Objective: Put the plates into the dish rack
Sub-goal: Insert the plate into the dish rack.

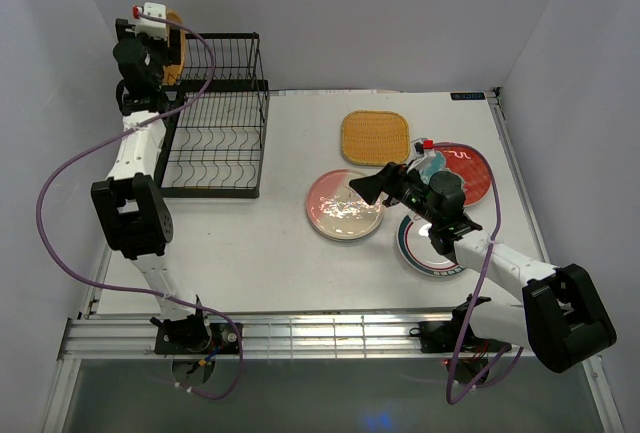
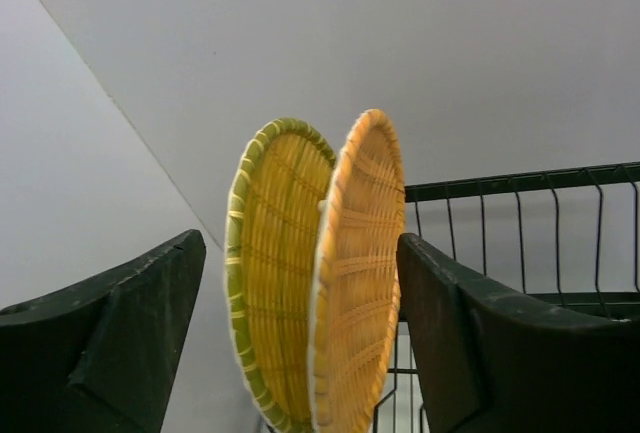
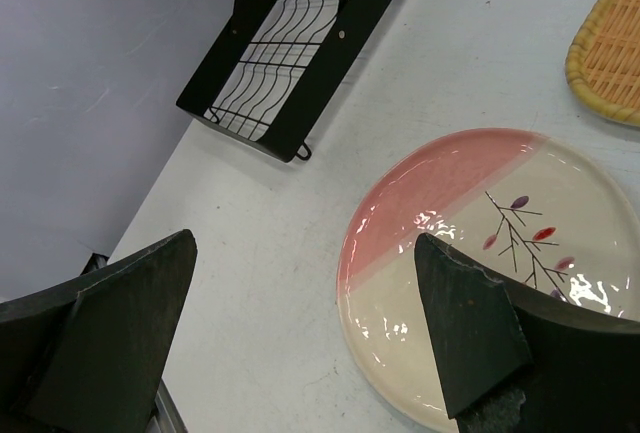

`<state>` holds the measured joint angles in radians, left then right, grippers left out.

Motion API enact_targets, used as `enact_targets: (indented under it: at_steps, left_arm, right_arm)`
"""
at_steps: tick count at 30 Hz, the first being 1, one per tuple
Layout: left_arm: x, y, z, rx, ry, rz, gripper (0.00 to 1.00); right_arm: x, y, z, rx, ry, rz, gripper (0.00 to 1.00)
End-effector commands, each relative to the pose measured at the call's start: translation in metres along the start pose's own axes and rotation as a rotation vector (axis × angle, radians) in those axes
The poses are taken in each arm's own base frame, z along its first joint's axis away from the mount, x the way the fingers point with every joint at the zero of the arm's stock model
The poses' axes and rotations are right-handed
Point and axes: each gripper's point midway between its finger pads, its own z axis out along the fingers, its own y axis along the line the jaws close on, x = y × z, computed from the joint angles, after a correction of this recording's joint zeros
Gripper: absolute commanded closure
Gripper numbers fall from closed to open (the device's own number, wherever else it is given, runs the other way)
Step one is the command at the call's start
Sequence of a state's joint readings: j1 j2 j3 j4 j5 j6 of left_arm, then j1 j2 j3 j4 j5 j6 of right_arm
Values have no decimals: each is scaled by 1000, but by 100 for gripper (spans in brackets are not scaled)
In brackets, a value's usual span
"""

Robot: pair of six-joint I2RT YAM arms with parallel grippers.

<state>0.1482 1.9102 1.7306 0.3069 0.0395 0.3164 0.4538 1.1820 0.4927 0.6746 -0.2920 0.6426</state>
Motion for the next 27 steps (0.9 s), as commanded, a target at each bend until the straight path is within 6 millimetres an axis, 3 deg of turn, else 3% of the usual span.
enact_targets:
  at_steps: [1, 4, 19, 27]
  left_arm:
    - [-24, 18, -1, -44, -28, -14, 10]
    - [-35, 21, -3, -45, -41, -32, 2]
    - [-98, 36, -23, -55, -119, -112, 2]
    - [-73, 27, -5, -15, -34, -103, 2]
  right_arm:
    - [-15, 13, 3, -41, -33, -36, 5]
    - [-16, 13, 3, -42, -34, -37, 5]
    - [-16, 15, 3, -49, -33, -38, 5]
    - [-17, 16, 3, -51, -34, -39, 5]
